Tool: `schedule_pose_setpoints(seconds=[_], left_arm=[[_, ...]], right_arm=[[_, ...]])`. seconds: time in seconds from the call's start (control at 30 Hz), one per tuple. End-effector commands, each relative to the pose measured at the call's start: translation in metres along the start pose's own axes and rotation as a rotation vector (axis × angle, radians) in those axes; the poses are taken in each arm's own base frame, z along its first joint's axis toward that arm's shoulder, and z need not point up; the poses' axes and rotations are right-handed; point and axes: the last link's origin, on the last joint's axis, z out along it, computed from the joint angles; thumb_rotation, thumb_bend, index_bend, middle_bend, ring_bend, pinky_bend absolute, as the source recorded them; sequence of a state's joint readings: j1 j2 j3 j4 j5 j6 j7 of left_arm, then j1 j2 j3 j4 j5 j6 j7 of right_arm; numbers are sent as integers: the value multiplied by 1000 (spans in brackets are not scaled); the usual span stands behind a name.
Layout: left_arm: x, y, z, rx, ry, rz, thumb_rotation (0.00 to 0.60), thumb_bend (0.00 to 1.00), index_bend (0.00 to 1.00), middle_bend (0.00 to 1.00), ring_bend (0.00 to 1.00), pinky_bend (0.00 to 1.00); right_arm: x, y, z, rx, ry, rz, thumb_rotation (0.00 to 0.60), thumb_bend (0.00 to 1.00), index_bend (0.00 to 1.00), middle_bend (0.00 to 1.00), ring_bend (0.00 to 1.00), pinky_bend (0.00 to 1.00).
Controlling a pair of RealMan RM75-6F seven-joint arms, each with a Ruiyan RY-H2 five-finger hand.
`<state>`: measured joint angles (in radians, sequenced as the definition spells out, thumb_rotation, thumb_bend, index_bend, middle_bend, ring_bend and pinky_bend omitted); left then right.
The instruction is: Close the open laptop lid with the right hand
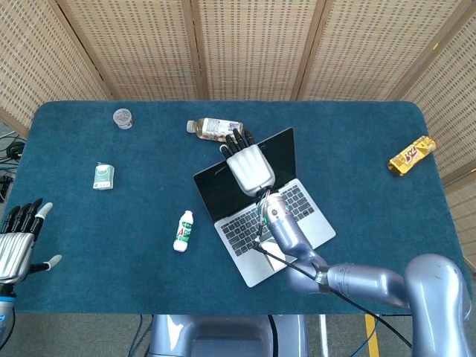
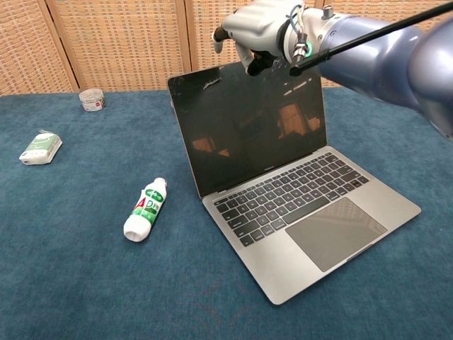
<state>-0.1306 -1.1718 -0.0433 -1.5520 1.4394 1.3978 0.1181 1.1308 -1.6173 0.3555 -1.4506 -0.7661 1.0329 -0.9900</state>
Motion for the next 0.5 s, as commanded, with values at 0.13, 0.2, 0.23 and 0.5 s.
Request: schedule_pose_setpoints(seconds=[0.13,0.2,0.23,0.5], left_arm=[[0,2,-1,-8,0,1,600,0,0,0,0,0],[0,2,-1,-10,0,1,600,0,0,0,0,0],[0,2,-2,-10,-1,1,600,0,0,0,0,0],[0,4,-2,-18,-1,3,600,0,0,0,0,0]], right_arm=[[-2,-4,-3,7,-5,5,600,1000,195,134,34,121],[-3,-4,-3,8,-7,6,600,1000,195,134,34,121],[-3,-5,-4,8,-8,7,600,1000,195,134,34,122],[-10,-7,-5,9,-25,0,600,1000,195,138,36,123]])
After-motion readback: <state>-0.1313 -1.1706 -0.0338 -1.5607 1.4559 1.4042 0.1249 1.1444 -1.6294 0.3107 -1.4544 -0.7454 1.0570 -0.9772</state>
